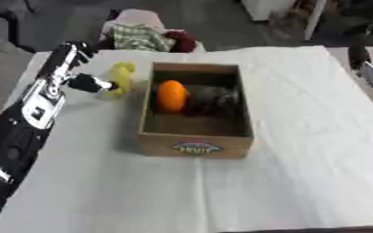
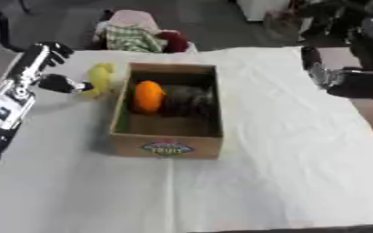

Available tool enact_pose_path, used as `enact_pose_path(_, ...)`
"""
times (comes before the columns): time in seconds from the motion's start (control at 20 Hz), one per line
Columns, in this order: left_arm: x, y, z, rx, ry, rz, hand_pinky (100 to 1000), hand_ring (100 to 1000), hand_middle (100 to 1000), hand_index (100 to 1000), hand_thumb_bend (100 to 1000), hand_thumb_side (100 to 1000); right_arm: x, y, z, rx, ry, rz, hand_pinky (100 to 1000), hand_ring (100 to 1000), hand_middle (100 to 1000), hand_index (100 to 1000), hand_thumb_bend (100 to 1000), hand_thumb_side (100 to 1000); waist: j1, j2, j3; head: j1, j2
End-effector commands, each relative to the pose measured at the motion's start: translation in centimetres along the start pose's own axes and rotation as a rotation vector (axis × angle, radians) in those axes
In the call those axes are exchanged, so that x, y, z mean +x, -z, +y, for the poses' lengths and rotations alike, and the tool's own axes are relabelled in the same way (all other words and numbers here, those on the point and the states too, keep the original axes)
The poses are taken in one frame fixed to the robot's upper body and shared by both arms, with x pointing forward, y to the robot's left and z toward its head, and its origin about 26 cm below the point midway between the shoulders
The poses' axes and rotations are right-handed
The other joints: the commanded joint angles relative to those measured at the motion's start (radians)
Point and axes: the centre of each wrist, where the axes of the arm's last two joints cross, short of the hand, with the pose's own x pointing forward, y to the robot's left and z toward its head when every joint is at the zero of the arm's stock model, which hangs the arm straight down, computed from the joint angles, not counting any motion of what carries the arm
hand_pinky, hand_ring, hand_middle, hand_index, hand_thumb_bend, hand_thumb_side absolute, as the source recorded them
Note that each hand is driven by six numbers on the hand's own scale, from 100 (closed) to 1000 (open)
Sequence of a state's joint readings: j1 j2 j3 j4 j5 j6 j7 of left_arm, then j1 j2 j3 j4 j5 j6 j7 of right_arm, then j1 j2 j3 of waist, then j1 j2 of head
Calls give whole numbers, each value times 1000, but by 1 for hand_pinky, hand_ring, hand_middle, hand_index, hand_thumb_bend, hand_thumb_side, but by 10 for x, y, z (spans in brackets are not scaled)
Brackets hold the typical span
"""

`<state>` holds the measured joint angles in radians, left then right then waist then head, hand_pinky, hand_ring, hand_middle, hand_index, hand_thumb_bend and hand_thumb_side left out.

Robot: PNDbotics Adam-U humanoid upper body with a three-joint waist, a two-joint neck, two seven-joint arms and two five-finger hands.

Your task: Pick up objects on the table and place them in the box.

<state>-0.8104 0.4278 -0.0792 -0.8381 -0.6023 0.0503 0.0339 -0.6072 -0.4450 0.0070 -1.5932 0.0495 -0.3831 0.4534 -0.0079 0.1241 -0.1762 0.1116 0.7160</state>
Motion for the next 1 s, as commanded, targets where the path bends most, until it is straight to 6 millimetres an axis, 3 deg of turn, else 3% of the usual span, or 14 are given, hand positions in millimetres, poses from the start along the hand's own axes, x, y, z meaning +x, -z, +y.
enact_pose_path(0.05, 2, 4, -2, 21, 1, 15, 710, 673, 631, 737, 828, 217, 4, 2, -9, 6, -30, -10, 760, 927, 811, 858, 100, 235, -1, -12, -4, 1, -6)
enact_pose_path(0.55, -1, 1, -28, 61, -10, 79, 681, 620, 583, 705, 830, 175, 3, 1, -8, 11, -23, -7, 761, 929, 811, 858, 100, 234, -1, -9, -15, 1, -7)
enact_pose_path(0.65, -1, 1, -28, 77, -6, 92, 649, 555, 520, 647, 601, 170, 3, 1, -8, 10, -22, -7, 761, 930, 811, 858, 100, 235, 0, -9, -15, 1, -8)
enact_pose_path(0.7, -2, 1, -28, 89, -4, 100, 638, 533, 498, 627, 527, 164, 3, 1, -8, 10, -22, -7, 761, 930, 811, 858, 100, 235, 0, -8, -15, 1, -8)
enact_pose_path(0.75, -2, 1, -28, 101, -1, 106, 621, 500, 462, 591, 385, 158, 3, 1, -8, 11, -21, -7, 761, 930, 811, 859, 100, 235, 0, -8, -15, 1, -8)
enact_pose_path(0.85, -2, 1, -26, 130, 1, 114, 604, 464, 411, 537, 211, 166, 3, 1, -8, 10, -21, -7, 761, 930, 811, 859, 100, 235, 0, -8, -15, 1, -8)
enact_pose_path(1.0, -1, 1, -23, 183, -19, 121, 582, 418, 355, 480, 100, 201, 3, 1, -8, 9, -21, -6, 761, 930, 811, 859, 100, 235, -1, -9, -14, 1, -8)
